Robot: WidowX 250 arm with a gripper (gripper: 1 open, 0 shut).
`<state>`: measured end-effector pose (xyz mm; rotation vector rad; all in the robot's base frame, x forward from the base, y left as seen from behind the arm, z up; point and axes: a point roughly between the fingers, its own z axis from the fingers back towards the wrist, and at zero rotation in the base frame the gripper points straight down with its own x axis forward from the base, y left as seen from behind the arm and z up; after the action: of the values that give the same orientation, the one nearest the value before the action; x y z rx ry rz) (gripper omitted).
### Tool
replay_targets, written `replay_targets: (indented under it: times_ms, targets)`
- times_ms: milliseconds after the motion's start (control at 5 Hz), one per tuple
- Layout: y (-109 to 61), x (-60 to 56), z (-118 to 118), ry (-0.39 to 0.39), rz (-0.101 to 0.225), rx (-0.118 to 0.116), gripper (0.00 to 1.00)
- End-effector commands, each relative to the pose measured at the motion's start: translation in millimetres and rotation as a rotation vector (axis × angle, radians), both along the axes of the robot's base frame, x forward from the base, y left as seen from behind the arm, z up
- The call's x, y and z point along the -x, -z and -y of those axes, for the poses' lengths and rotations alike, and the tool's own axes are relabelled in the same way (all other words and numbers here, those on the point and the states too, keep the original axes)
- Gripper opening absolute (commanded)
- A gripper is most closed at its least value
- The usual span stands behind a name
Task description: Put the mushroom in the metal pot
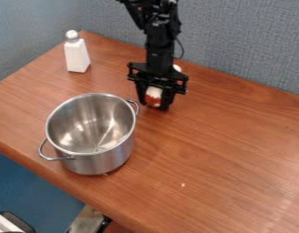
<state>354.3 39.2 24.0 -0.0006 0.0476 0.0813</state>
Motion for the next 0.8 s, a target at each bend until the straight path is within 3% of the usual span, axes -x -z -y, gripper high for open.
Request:
replay_targets:
  times_ms: [0, 200, 400, 600]
  targets:
    - [-42.0, -1.7, -1.3, 0.071, 0.097, -0.026, 0.00]
    - [-72.3, 10.9, 0.7, 0.020, 0.193, 0.003, 0.00]
    - [-98.7, 33.5, 0.3, -0.040, 0.277, 0.036, 0.00]
    - [-119.1, 62.7, -27.4, -0.140, 0.340, 0.060, 0.00]
